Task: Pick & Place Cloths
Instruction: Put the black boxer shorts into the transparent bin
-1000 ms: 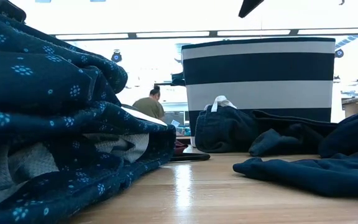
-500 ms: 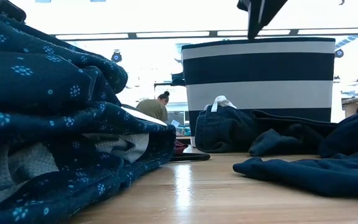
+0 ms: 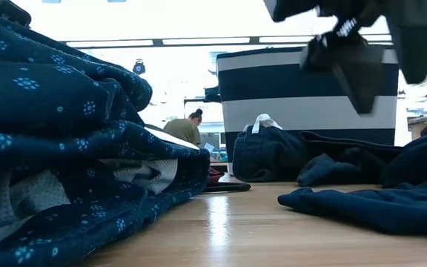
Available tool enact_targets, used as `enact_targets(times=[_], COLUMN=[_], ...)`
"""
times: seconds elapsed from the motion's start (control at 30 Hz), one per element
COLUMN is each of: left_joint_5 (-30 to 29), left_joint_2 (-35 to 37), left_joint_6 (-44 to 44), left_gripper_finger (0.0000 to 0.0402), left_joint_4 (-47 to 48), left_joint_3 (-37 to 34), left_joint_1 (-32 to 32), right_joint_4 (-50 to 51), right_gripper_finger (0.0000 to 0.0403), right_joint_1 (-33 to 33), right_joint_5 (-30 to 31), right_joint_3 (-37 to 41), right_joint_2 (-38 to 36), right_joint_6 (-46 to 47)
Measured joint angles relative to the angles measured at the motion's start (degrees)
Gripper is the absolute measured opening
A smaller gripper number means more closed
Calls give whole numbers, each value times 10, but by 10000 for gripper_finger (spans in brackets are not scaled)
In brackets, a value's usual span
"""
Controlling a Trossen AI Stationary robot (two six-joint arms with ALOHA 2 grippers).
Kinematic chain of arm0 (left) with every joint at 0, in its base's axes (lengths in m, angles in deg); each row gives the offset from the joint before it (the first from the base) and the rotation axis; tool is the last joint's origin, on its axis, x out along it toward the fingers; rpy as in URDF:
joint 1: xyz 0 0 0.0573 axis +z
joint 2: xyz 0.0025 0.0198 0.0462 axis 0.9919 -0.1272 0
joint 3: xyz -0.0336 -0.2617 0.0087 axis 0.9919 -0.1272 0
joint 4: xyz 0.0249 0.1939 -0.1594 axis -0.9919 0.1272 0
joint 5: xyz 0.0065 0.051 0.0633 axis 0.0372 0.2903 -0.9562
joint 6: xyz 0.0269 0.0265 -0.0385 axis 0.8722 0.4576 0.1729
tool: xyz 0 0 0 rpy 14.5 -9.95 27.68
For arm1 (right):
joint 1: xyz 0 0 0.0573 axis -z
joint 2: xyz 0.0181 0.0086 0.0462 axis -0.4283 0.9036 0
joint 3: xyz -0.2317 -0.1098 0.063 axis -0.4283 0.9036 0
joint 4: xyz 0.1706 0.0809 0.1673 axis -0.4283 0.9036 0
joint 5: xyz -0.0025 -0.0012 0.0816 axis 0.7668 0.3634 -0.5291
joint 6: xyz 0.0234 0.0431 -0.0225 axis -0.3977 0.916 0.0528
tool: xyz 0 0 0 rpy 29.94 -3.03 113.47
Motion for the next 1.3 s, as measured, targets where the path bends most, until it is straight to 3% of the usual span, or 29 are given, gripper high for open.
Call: enact_targets(times=[0.4,0.63,0.97,1.17,1.3], left_joint_5=[0,0,0,0,0], left_joint_2=[0,0,0,0,0], left_joint_6=[0,0,0,0,0], left_gripper_finger=[14,14,14,14,14], left_joint_4=[0,0,0,0,0], left_joint_3=[0,0,0,0,0], left_joint_1=[0,0,0,0,0], right_joint_4=[-3,-20,-41,-43,-46], right_gripper_finger=[295,265,183,88,21], right_joint_1=[-13,-14,-15,-15,-17], right_joint_5=[-38,-39,-38,-32,27], right_joint_3=[0,0,-1,-4,-17], right_joint_2=[100,108,115,115,116], right_joint_6=[8,-5,-23,-41,-66])
